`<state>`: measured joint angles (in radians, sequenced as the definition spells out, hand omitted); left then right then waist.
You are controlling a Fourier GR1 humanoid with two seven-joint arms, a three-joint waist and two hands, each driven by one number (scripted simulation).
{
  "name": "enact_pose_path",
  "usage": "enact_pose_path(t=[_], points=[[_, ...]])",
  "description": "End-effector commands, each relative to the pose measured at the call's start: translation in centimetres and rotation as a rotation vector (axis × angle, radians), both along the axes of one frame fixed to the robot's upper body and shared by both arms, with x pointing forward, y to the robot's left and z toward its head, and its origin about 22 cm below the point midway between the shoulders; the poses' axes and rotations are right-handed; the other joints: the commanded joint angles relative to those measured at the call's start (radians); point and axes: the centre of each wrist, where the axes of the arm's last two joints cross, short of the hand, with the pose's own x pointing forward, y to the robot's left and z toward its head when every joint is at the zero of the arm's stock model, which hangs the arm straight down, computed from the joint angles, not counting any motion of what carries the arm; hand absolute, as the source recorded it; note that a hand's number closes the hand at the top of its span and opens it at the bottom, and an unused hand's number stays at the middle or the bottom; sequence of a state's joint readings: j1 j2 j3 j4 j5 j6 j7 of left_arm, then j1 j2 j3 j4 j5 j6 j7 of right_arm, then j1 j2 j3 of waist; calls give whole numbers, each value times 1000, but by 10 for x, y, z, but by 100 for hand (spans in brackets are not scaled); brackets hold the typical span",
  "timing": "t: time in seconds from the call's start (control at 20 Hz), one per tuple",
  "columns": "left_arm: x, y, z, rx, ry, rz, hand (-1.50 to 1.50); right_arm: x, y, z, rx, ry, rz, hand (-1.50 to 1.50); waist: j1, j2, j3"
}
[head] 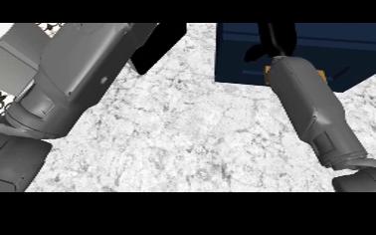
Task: Pick up the can, place it into the drawer and close the drawer
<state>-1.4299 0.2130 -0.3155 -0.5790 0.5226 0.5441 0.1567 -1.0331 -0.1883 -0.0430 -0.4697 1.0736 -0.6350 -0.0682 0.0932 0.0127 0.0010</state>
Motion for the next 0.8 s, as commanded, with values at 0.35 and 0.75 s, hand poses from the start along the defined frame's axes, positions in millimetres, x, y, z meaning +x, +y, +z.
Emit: enact_pose_path(t=[0.35, 0.75], points=[[-11, 13, -8, 4, 12, -29, -150, 20, 21, 47, 92, -87, 9, -150, 29, 6, 1], [-14, 46, -18, 14, 14, -19, -150, 23, 16, 60, 200, -97, 100, -150, 34, 9, 1]])
